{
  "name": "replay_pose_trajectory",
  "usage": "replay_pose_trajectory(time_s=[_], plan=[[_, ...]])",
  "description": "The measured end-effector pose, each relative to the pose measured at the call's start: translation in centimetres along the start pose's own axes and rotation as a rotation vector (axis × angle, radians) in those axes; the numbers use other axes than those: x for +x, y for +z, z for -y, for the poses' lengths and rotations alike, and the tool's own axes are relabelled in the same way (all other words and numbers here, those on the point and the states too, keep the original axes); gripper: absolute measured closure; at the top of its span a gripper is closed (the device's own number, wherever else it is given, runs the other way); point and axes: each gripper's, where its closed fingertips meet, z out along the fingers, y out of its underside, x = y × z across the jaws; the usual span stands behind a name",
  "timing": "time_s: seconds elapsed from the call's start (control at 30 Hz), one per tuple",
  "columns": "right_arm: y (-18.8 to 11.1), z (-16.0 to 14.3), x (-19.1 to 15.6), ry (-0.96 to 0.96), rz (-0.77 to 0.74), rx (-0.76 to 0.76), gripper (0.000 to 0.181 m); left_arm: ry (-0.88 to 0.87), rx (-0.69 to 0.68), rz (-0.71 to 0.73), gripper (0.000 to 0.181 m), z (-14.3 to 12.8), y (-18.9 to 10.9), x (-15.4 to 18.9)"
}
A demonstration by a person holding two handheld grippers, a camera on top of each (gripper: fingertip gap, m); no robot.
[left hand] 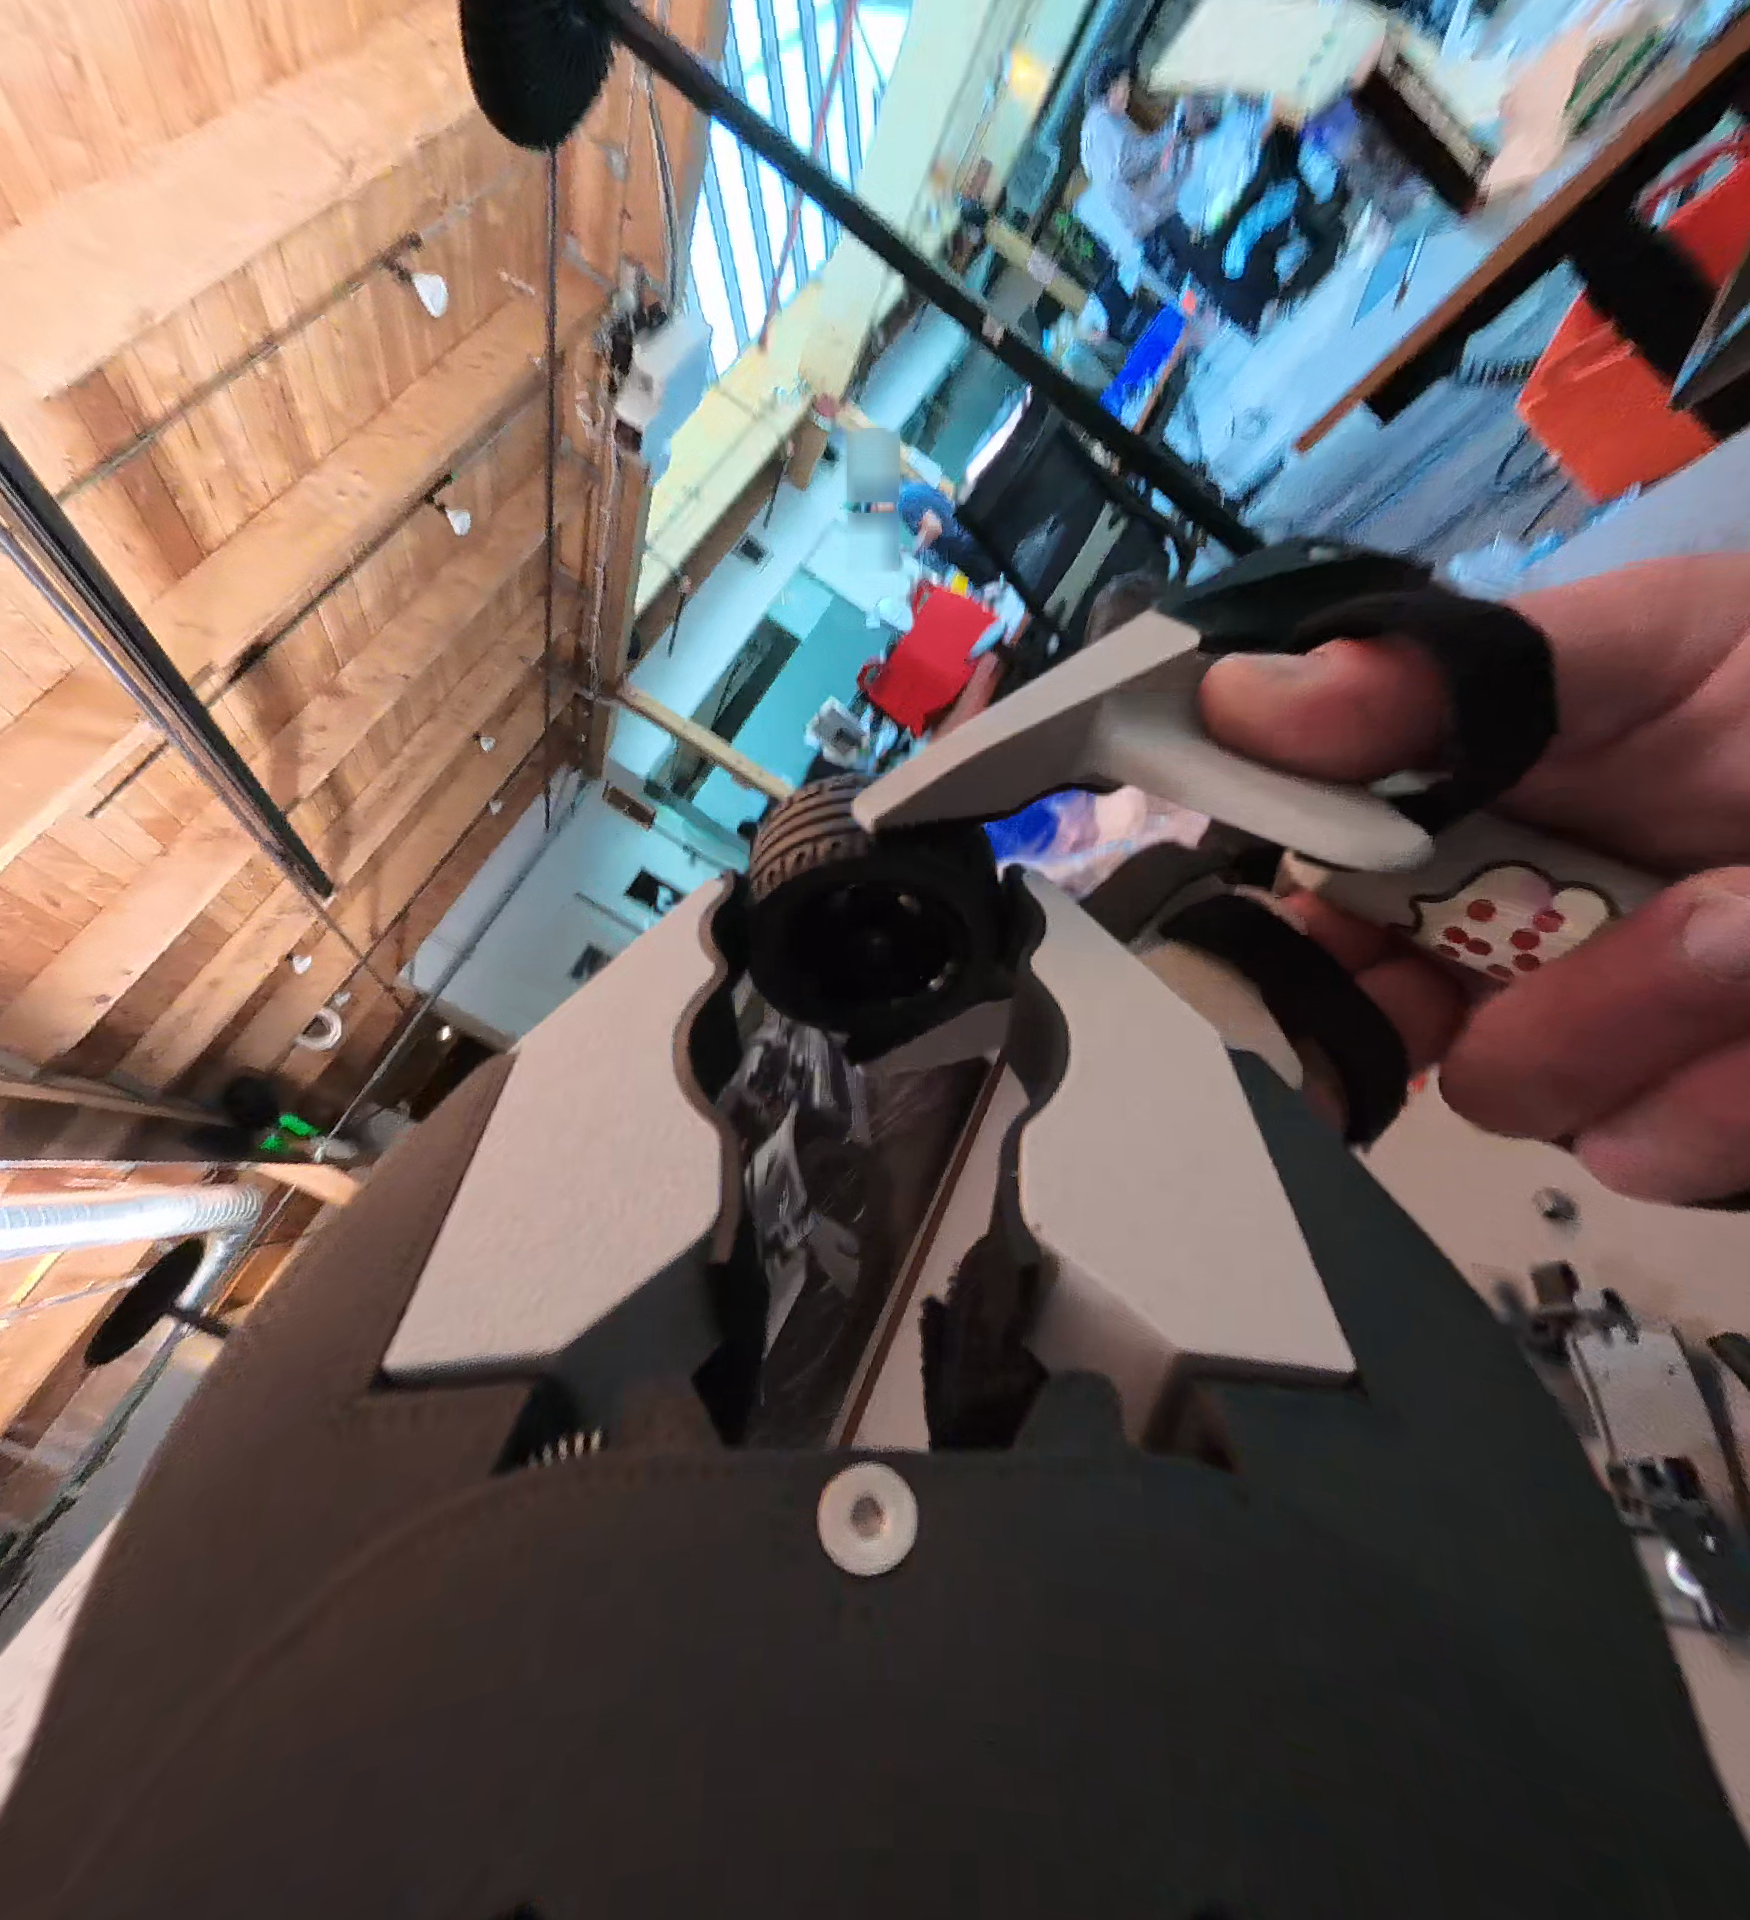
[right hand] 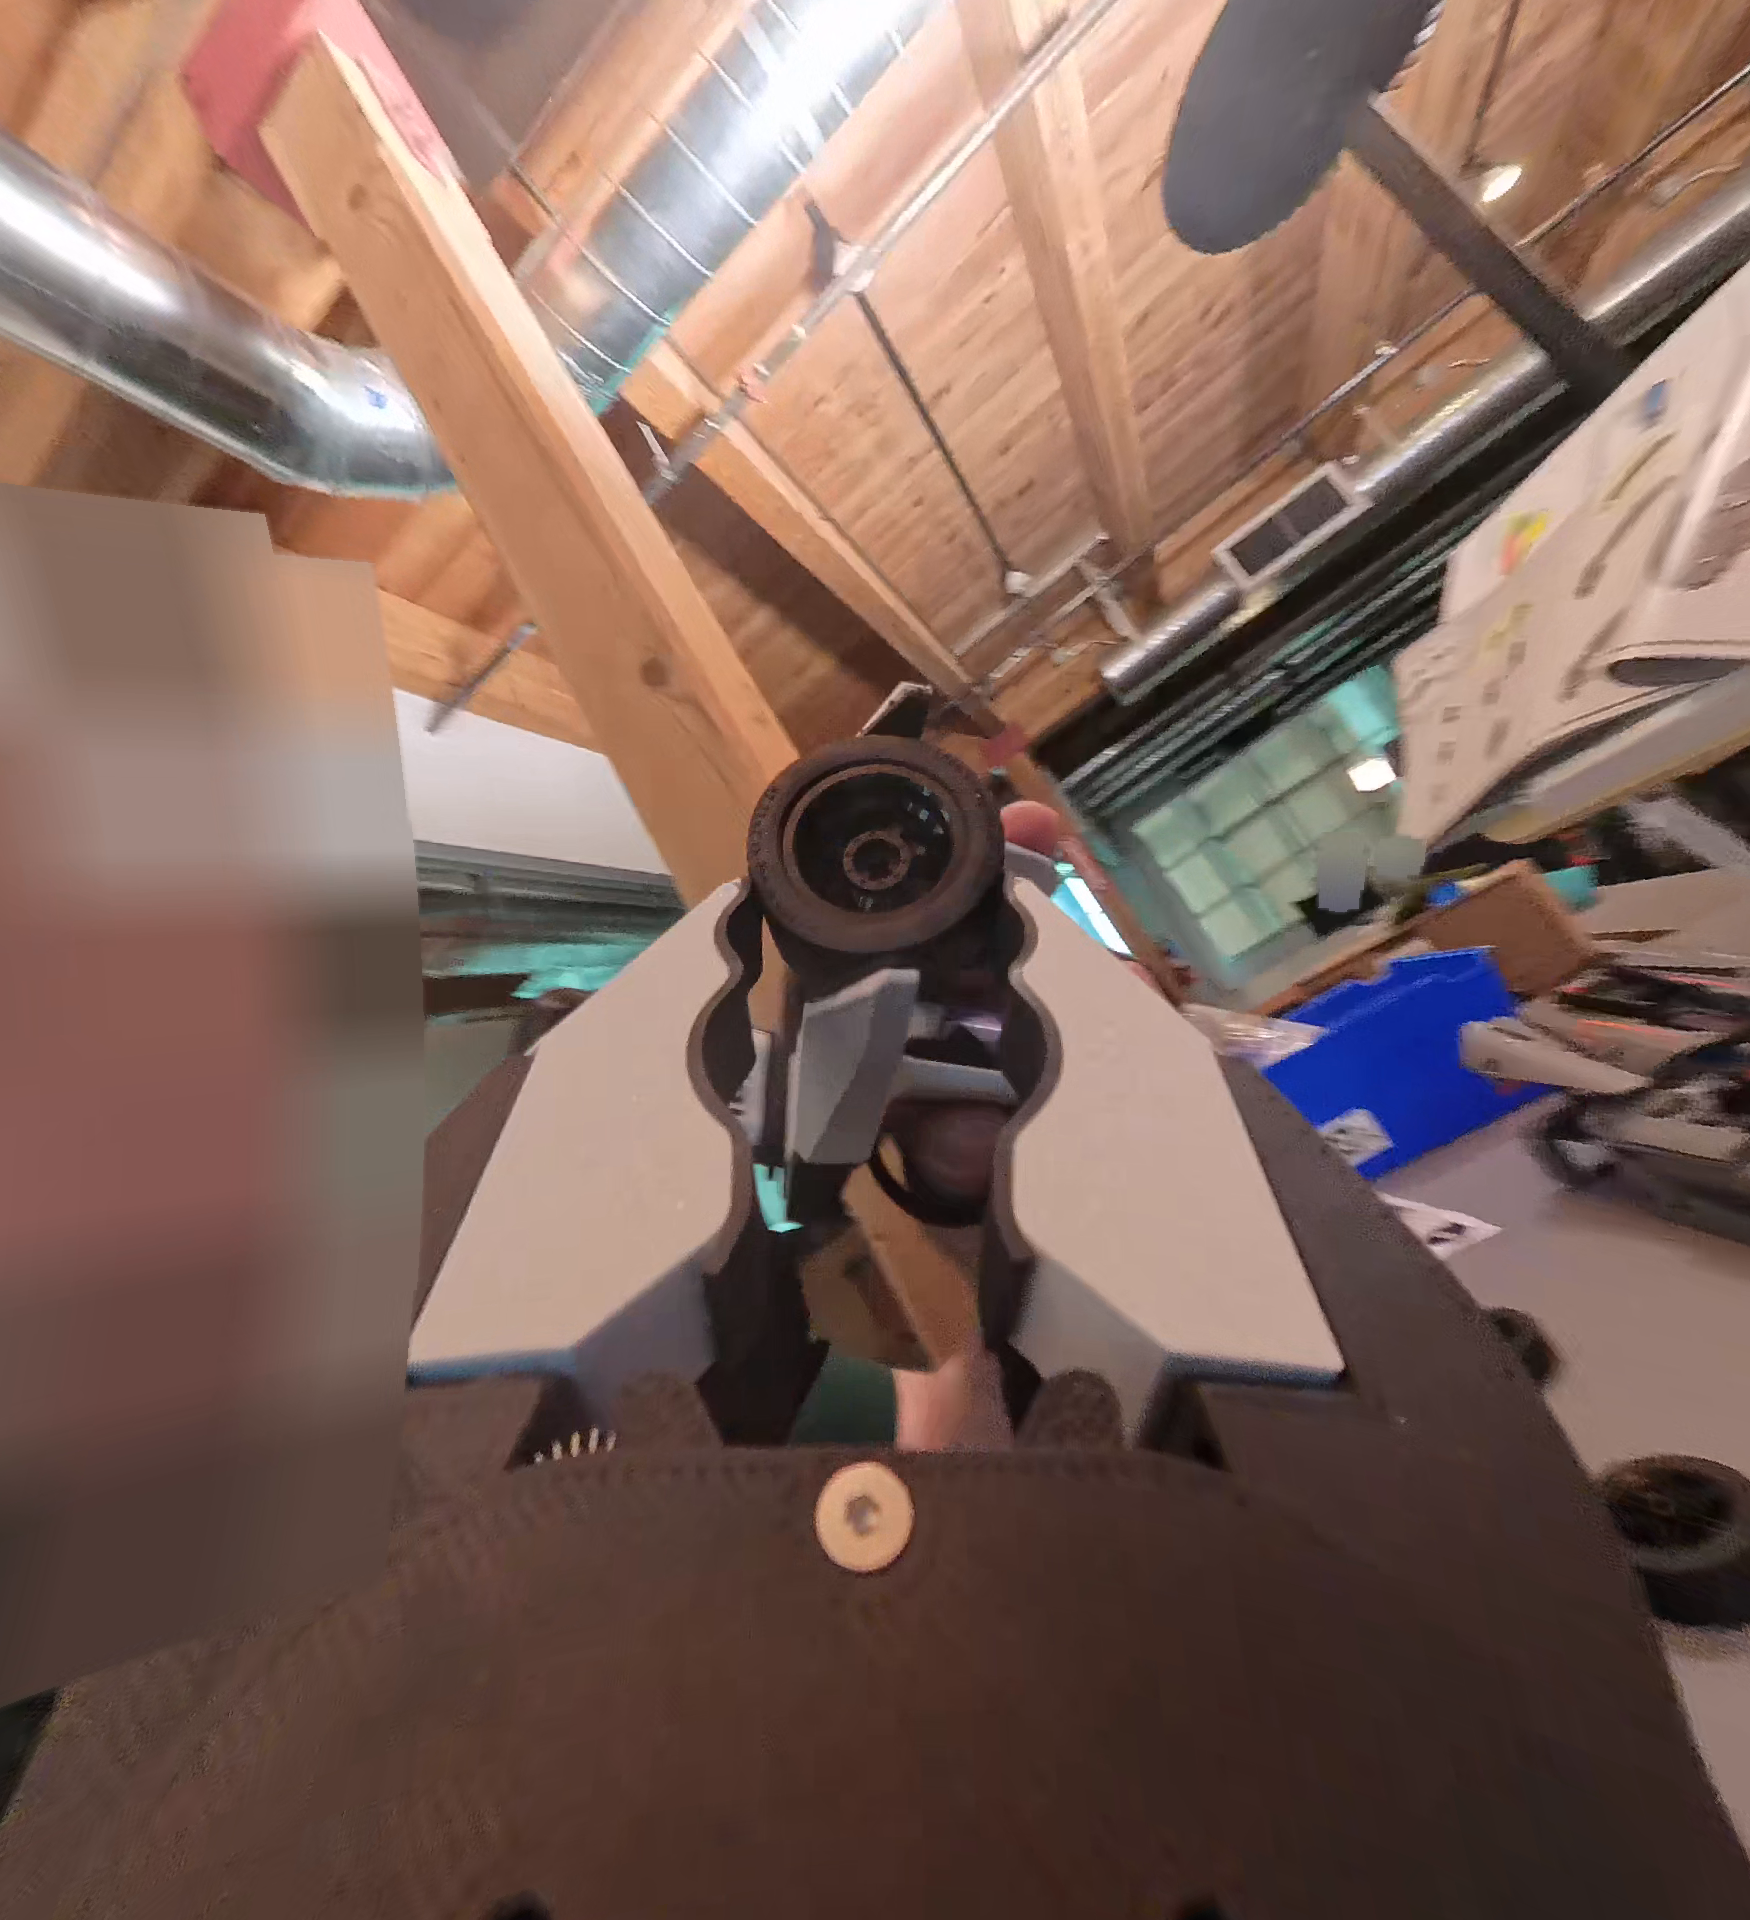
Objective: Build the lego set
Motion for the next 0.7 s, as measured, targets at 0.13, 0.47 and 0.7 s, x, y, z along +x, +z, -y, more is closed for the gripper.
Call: replay_pose_trajectory(time_s=[0.13,0.47,0.7], plan=[[-0.6,0.7,0.9,-0.238,-0.195,-0.032,0.125,0.028,-0.129,-0.049,0.135,-1.6,0.0,0.0],[-0.4,0.2,2.4,-0.787,-0.655,-0.385,0.160,0.101,-0.262,-0.066,0.134,-3.5,-0.2,0.1],[0.3,1.1,0.0,-0.320,-0.237,-0.131,0.161,0.133,-0.104,0.002,0.129,-0.8,-0.9,-0.8]])
